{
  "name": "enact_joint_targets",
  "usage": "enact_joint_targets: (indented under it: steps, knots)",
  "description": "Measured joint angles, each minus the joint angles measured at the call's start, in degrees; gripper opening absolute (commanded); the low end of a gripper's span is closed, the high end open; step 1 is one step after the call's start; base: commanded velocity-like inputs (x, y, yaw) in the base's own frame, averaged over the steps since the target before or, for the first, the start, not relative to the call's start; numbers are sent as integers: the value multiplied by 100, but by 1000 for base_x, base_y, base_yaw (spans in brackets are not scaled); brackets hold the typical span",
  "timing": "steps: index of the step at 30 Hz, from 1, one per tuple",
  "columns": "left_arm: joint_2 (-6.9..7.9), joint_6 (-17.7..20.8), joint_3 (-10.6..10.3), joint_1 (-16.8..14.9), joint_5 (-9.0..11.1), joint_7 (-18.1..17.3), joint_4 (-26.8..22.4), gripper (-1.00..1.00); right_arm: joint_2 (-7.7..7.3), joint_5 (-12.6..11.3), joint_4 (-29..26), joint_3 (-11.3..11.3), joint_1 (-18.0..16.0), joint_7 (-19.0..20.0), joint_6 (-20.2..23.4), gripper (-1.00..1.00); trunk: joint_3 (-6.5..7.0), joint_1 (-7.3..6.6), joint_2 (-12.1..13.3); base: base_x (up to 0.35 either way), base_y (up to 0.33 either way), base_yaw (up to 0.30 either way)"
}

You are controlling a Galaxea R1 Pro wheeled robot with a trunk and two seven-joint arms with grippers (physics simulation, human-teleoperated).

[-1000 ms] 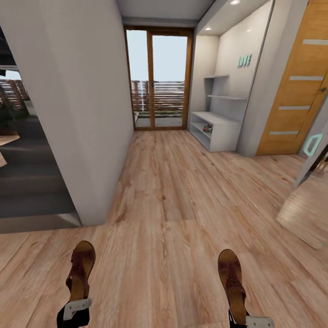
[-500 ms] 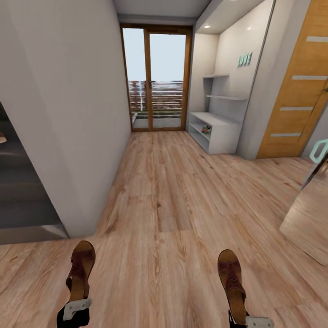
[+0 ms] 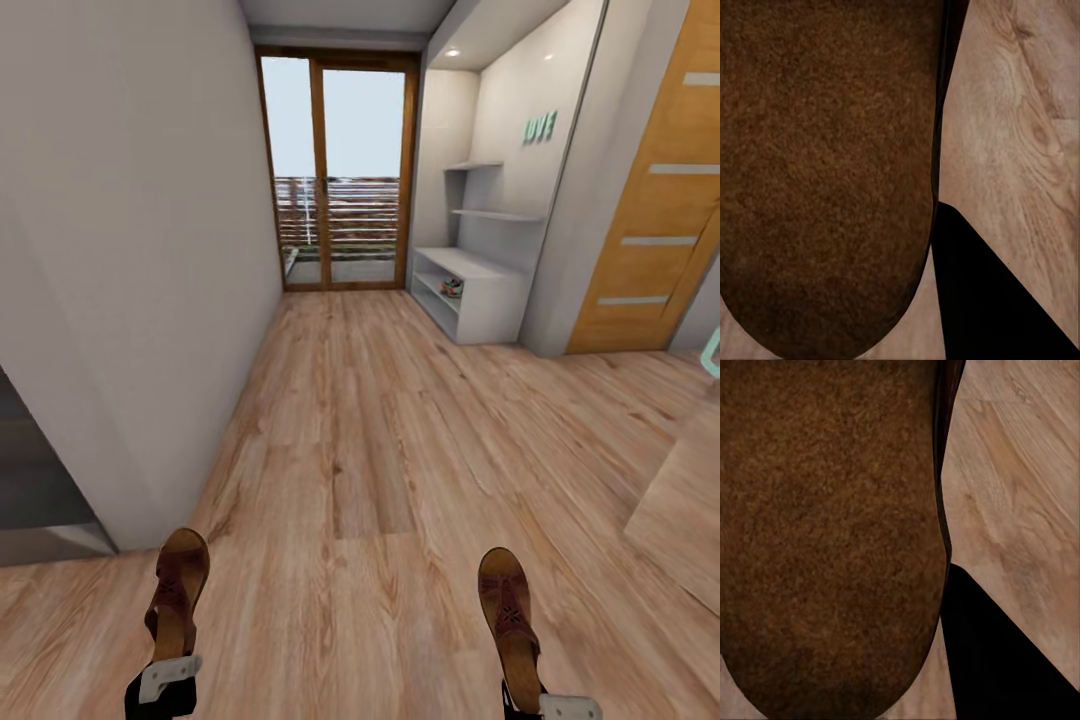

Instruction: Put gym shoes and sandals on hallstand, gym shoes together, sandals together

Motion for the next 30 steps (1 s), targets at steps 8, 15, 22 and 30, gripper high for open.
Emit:
enact_joint_targets:
  steps: [8, 15, 22, 30]
  knots:
    - [0, 0, 1, 0, -1, 0, -1, -100, -3, -2, 0, -1, 0, 0, -2, -100, 0, 0, 0, 330, -94, 0]
    - [0, 0, 1, 0, 0, 0, -1, -100, -1, 0, 1, 0, 0, -1, -1, -100, 0, 0, 0, 339, -6, 0]
    - [0, 0, 3, 0, 0, 0, -1, -100, -1, 0, 1, 0, -1, 0, -4, -100, 0, 0, 0, 339, 0, 0]
    - [0, 0, 1, 0, 0, 0, -1, -100, 1, 0, 1, 0, 0, 0, -4, -100, 0, 0, 0, 339, 0, 0]
